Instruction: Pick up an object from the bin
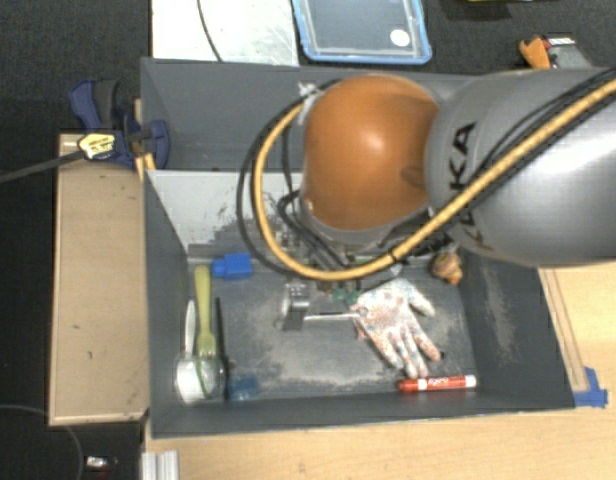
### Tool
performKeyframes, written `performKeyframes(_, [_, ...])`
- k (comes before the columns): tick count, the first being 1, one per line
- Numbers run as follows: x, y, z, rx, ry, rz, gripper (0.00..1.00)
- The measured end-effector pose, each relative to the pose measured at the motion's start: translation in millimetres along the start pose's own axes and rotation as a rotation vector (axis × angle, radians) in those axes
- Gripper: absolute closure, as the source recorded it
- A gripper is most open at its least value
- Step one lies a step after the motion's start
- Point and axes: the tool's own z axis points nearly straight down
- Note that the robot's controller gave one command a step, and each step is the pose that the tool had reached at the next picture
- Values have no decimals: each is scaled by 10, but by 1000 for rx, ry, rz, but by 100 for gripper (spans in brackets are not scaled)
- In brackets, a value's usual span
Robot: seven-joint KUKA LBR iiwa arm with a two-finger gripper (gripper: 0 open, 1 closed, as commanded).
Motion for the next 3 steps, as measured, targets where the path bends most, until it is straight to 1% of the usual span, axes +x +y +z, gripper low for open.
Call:
performKeyframes(1, [-18,-12,-40,-2,-8,7,0])
performKeyframes(2, [-182,-421,649,-2,-13,-56,0])
performKeyframes(3, [-366,-1192,1425,-4,-19,-117,0])
